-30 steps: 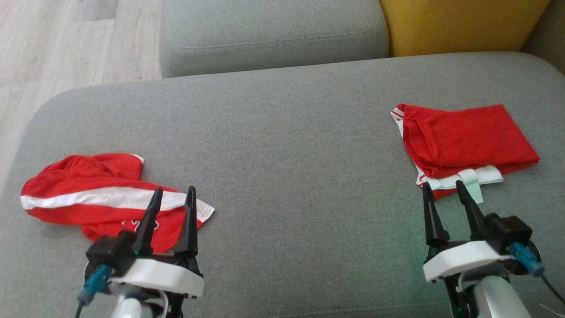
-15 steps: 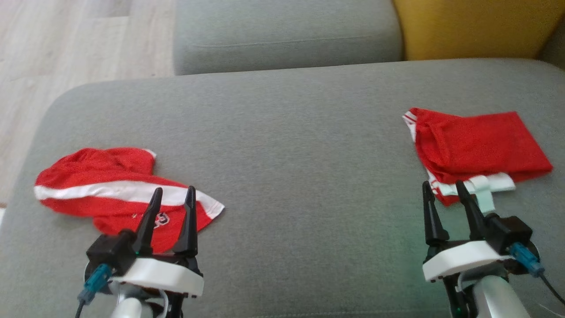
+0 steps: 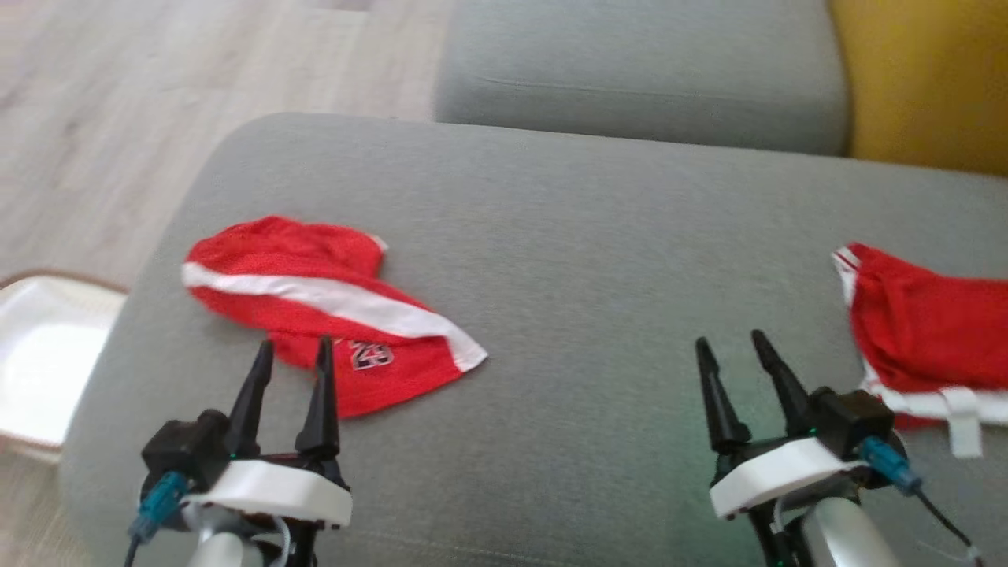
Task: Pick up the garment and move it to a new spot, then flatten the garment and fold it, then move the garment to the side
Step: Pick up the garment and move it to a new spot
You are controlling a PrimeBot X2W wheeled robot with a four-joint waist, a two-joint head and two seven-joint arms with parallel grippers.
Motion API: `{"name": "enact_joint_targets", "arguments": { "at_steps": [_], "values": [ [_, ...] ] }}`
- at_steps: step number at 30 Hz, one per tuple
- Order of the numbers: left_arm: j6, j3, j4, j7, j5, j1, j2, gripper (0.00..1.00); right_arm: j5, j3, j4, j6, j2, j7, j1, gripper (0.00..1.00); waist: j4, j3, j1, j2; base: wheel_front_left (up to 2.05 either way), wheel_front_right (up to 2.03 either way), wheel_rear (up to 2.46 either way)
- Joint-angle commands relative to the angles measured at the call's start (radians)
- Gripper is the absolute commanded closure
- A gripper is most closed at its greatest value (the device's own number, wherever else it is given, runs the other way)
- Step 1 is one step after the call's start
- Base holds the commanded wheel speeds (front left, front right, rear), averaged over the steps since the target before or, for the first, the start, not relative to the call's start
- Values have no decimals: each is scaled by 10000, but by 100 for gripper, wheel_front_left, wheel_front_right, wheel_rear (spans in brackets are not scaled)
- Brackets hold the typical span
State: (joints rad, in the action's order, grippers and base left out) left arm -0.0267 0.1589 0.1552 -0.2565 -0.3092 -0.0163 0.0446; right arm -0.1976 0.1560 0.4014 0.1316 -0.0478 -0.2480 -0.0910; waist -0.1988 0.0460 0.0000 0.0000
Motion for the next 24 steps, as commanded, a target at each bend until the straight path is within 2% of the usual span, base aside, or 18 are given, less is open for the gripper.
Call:
{"name": "enact_joint_targets", "arguments": {
  "at_steps": [1,14,24],
  "values": [
    [21,-396,-302,-53,77,454,56,0,-92,309,-278,-9,-24,-133,-289,0,-469,103,0,0,0,0,0],
    [-92,-868,-384,-53,363,263,56,0,-629,1155,-1,-9,-24,-136,-403,0,-1835,215,0,0,0,0,0],
    [-161,-1103,-432,-53,423,446,56,0,-582,1126,-23,-9,-24,-136,-515,0,-1814,-140,0,0,0,0,0]
  ]
}}
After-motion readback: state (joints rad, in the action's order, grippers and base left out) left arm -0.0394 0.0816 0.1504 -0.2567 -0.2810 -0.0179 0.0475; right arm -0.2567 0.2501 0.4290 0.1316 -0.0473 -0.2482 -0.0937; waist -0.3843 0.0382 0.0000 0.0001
